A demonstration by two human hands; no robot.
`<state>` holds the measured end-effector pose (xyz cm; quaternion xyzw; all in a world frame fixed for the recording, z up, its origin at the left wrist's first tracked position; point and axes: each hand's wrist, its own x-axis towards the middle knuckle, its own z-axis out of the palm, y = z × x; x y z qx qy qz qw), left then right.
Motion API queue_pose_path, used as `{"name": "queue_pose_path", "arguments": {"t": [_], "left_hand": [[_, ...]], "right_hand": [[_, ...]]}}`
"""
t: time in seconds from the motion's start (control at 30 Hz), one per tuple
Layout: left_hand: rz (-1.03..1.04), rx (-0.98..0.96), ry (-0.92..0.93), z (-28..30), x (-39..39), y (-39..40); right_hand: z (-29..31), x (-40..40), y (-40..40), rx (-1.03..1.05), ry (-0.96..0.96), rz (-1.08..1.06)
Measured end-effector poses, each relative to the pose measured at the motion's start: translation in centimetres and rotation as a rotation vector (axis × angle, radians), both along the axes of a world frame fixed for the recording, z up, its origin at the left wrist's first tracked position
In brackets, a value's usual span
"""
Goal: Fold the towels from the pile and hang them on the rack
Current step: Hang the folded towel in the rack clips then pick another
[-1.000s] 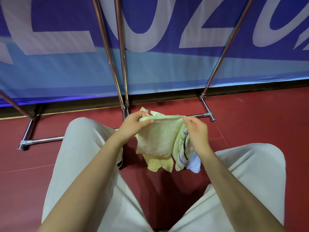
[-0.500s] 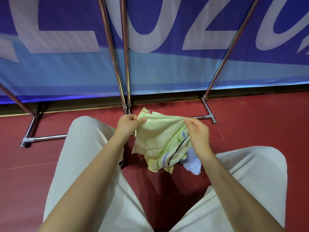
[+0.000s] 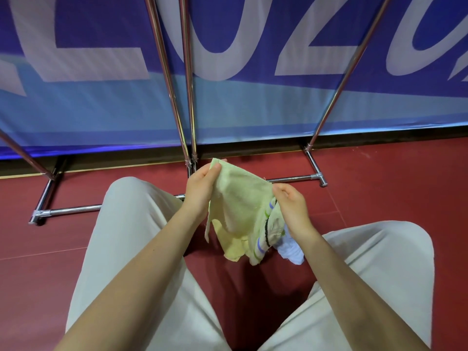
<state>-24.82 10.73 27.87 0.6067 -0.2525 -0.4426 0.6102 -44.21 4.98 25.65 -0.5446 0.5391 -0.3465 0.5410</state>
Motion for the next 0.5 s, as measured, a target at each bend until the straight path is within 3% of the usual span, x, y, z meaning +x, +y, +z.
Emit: {"name": "queue_pose_path", "arguments": {"t": [0.27,0.5], "left_hand": [[0.014,0.000,-0.184,-1.4,-2.3,0.1],[-0.007,-0.083,0.006,-0.5,-4.9,0.7]], "right_hand": [[0.6,0.8,0.7,0.203,-0.252,0.010],[2.4,2.3,1.8,0.154,-0.387,0.140]]}}
